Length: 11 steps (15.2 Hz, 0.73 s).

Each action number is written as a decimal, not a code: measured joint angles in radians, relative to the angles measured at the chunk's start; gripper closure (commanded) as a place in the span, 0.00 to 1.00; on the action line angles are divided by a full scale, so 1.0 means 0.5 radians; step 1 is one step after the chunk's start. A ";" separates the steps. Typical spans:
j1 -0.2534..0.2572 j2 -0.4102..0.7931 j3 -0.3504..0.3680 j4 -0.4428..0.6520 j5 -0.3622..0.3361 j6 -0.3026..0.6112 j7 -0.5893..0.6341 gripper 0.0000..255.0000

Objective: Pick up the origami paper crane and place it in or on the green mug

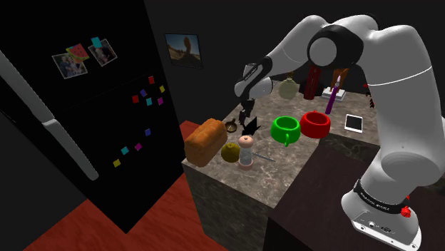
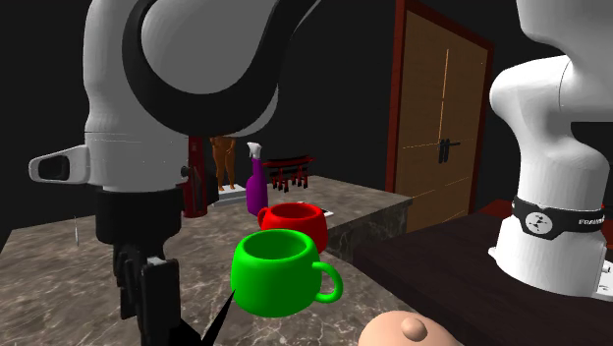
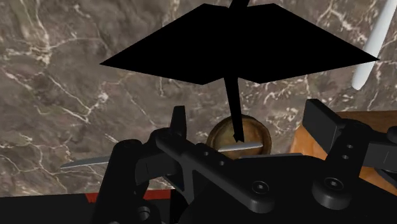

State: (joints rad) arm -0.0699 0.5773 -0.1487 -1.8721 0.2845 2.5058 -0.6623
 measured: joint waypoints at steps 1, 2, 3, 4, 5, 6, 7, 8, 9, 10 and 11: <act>-0.005 0.025 0.005 0.012 0.006 0.013 -0.006 0.00; -0.006 0.046 0.010 0.018 0.011 0.029 -0.009 0.00; -0.008 0.074 0.016 0.035 0.017 0.040 -0.011 0.00; -0.014 0.109 0.023 0.052 0.025 0.059 -0.017 0.00; -0.015 0.122 0.027 0.051 0.028 0.071 -0.020 0.00; -0.015 0.127 0.028 0.051 0.030 0.077 -0.021 0.00; -0.015 0.131 0.029 0.054 0.031 0.079 -0.021 0.00; -0.016 0.133 0.029 0.054 0.031 0.081 -0.021 0.00; -0.015 0.134 0.030 0.055 0.031 0.081 -0.021 0.00; -0.015 0.135 0.030 0.055 0.031 0.082 -0.021 0.00; -0.015 0.135 0.030 0.055 0.031 0.082 -0.021 0.00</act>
State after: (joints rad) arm -0.0776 0.6447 -0.1337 -1.8447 0.3002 2.5468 -0.6729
